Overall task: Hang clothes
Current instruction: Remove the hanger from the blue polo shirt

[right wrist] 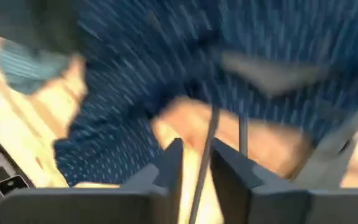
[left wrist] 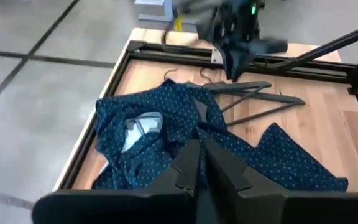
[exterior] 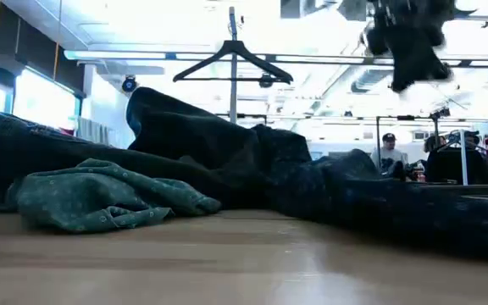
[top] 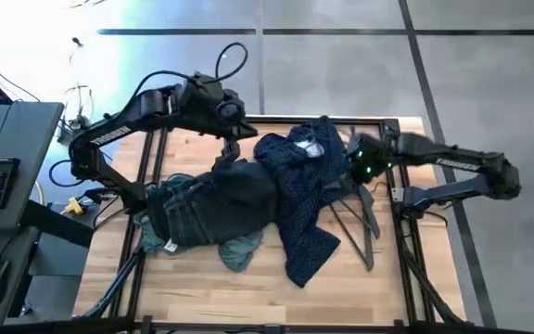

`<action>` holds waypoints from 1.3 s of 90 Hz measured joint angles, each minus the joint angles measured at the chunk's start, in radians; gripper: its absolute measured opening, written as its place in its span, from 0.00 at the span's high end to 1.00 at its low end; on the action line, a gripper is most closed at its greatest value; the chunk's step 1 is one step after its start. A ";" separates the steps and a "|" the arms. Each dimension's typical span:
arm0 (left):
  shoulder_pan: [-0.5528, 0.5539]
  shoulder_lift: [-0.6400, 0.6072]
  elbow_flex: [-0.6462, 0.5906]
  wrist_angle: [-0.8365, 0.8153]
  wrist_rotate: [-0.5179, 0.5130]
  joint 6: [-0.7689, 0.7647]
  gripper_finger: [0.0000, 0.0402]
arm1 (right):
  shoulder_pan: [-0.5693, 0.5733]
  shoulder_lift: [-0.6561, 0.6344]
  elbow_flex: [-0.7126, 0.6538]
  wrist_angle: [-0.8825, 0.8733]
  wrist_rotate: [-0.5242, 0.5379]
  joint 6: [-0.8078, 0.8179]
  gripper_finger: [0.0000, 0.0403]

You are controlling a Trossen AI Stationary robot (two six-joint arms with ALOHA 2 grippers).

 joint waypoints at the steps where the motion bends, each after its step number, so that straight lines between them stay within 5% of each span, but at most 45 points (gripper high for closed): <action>1: -0.001 0.000 0.000 0.001 0.001 -0.001 1.00 | 0.000 -0.003 -0.017 0.010 -0.008 0.015 0.77; 19: -0.002 0.001 0.000 0.015 0.006 -0.017 1.00 | -0.018 -0.026 -0.310 0.332 -0.042 0.260 0.48; 28: -0.002 0.001 0.000 0.017 0.006 -0.035 1.00 | -0.041 -0.026 -0.419 0.491 0.024 0.390 0.40; 44: -0.002 0.010 0.000 0.040 -0.014 -0.071 1.00 | -0.080 -0.024 -0.505 0.568 0.172 0.507 0.38; 64: 0.044 0.151 0.000 0.099 -0.049 -0.097 1.00 | -0.130 -0.025 -0.510 0.740 0.216 0.513 0.37; 82: 0.114 0.423 -0.001 0.167 -0.048 -0.098 1.00 | -0.189 -0.015 -0.510 0.723 0.225 0.492 0.37; 101: 0.139 0.659 -0.002 0.200 0.096 -0.120 1.00 | -0.216 -0.051 -0.449 0.645 -0.097 0.385 0.37; 117: 0.127 0.725 -0.002 0.207 0.113 -0.123 1.00 | -0.179 -0.085 -0.325 0.453 0.034 0.372 0.37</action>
